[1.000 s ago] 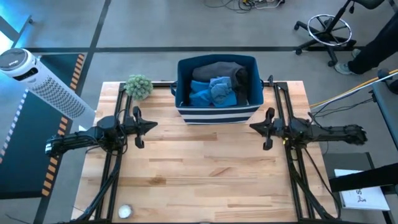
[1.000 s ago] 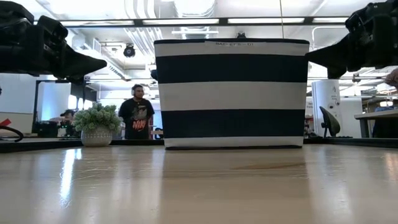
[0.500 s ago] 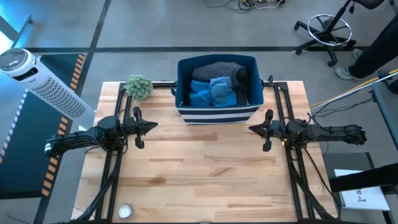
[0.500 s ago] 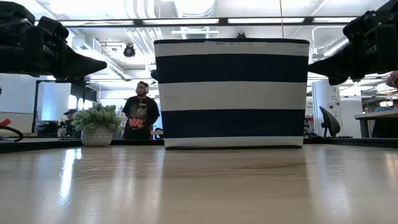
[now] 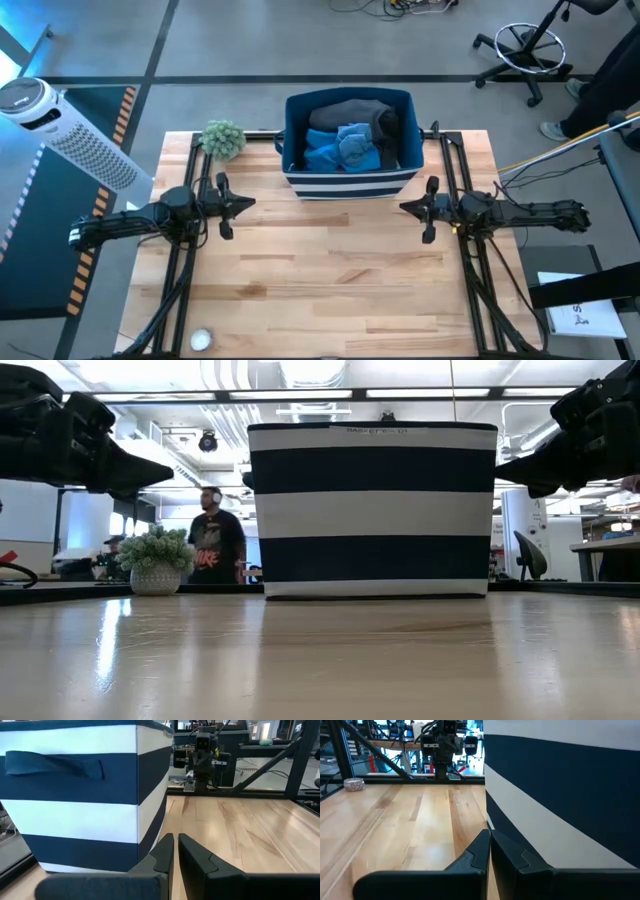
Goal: Sort clothes
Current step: Return to Home Position
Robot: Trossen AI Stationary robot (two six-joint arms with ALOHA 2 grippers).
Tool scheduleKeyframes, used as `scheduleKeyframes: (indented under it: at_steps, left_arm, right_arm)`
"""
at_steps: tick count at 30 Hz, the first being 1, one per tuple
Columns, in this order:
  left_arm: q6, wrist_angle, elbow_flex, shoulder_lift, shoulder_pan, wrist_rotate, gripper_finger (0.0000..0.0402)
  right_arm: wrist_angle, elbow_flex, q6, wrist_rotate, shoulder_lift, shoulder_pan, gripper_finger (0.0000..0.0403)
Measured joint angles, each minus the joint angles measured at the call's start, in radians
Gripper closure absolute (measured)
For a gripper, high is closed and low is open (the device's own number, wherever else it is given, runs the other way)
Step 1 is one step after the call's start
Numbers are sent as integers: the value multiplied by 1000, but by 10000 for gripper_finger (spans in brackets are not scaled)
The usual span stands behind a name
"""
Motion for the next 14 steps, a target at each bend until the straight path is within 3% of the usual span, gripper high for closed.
scheduleKeyframes:
  at_steps: [14]
  left_arm:
    - [0,9,3,67,0,0,392]
  right_arm:
    - [-2,0,0,0,0,0,403]
